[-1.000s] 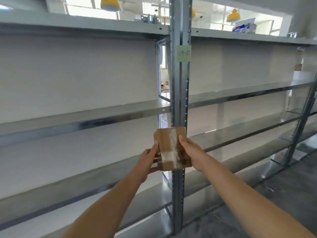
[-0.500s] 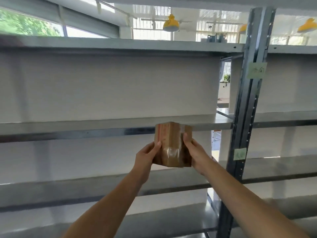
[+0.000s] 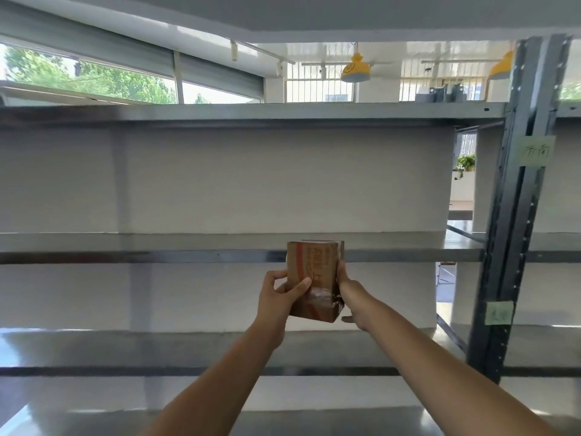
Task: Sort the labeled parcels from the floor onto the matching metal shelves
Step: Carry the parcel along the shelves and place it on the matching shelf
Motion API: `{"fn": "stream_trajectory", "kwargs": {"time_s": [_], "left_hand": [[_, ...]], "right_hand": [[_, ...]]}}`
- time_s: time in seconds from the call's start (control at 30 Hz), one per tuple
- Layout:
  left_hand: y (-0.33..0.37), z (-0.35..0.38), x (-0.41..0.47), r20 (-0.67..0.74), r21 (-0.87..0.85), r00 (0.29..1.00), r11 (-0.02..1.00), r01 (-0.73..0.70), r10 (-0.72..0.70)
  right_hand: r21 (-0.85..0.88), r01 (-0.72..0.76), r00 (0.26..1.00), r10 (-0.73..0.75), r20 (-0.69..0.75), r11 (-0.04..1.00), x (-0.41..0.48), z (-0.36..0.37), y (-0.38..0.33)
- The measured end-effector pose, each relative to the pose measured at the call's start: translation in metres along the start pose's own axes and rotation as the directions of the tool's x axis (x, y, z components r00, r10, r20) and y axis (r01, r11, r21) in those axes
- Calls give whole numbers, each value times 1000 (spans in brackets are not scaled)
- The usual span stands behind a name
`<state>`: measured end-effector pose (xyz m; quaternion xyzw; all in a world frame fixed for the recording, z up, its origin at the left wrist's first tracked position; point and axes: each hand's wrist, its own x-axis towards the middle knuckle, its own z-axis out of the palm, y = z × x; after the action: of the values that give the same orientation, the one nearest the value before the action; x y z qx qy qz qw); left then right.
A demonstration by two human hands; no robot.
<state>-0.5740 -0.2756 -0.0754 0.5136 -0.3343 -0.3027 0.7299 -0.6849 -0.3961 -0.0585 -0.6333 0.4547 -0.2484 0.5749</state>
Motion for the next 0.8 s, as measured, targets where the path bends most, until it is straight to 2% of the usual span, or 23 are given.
{"fn": "stream_trajectory", "kwargs": {"time_s": [0.1,0.23,0.33,0.5,0.57,0.63,0.8], "left_hand": [[-2,-5,0,0,6,1000,1000,-7,7],[-11,-1,-2,-84,13,996,1000,-27,28],[-14,-3,3,-108,-39,994,999,18,-23],[-17,-10,6,-57,-96,986,984,150,-156],[-17,-14,7,-65,-187,971,958,216,-232],[-16,-19,9,-58,-229,958,938,260,-279],[-3,-28,25,-56,-155,956,949,276,-287]], "right_hand": [[53,18,997,-14,-78,998,-8,14,-1],[68,82,976,-66,-208,994,-9,22,-1],[39,89,984,-82,-159,995,-4,24,4],[-104,123,991,-127,-40,987,-11,22,7],[-125,135,990,-138,-16,983,-10,20,9],[-100,131,991,-132,-6,986,-10,17,10],[57,153,983,-158,94,987,-7,12,8]]}}
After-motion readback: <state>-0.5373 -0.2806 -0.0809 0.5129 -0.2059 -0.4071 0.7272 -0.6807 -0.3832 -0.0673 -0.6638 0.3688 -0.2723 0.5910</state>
